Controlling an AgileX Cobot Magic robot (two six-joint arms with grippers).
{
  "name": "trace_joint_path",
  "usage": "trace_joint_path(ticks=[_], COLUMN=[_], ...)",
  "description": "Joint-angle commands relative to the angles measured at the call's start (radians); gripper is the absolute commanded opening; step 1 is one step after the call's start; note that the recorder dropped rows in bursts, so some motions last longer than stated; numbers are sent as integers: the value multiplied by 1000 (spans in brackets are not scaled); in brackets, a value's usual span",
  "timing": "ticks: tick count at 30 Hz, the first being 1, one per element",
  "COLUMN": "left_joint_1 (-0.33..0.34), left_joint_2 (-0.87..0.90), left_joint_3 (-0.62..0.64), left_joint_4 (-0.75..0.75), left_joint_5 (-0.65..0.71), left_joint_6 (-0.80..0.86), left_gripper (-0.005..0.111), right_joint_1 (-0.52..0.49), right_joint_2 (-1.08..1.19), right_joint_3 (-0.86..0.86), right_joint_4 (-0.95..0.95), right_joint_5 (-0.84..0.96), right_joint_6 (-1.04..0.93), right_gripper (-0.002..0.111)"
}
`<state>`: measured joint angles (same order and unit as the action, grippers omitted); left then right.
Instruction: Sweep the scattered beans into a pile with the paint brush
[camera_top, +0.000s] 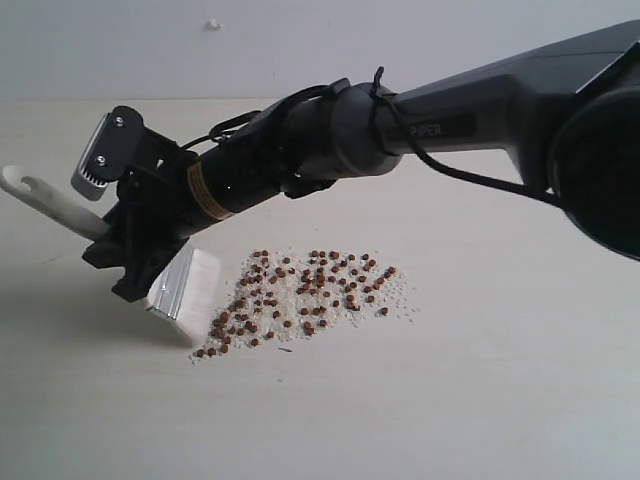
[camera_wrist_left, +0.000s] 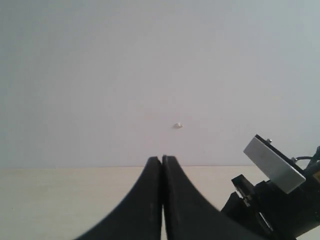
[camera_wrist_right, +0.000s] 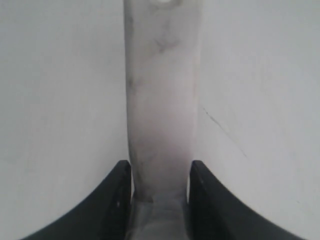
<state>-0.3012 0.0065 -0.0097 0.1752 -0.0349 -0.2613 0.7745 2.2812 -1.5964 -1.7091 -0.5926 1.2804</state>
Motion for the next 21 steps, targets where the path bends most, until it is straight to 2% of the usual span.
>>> trace_joint_path(ticks=[1, 8, 21], left_joint_1=[2, 2, 2], left_joint_2=[-6, -6, -6], left_joint_3=[-6, -6, -6], left_joint_4=[-5, -5, -5], left_joint_5=[-6, -6, -6], left_joint_6=[0, 0, 0], left_gripper=[0, 0, 0], right_joint_1=[-1, -1, -1], right_joint_2=[-82, -133, -98], right_joint_3=[83, 229, 254], right_joint_4=[104, 500, 428], right_joint_5=[24, -55, -196], right_joint_6=[-85, -434, -494], right_gripper=[0, 0, 0])
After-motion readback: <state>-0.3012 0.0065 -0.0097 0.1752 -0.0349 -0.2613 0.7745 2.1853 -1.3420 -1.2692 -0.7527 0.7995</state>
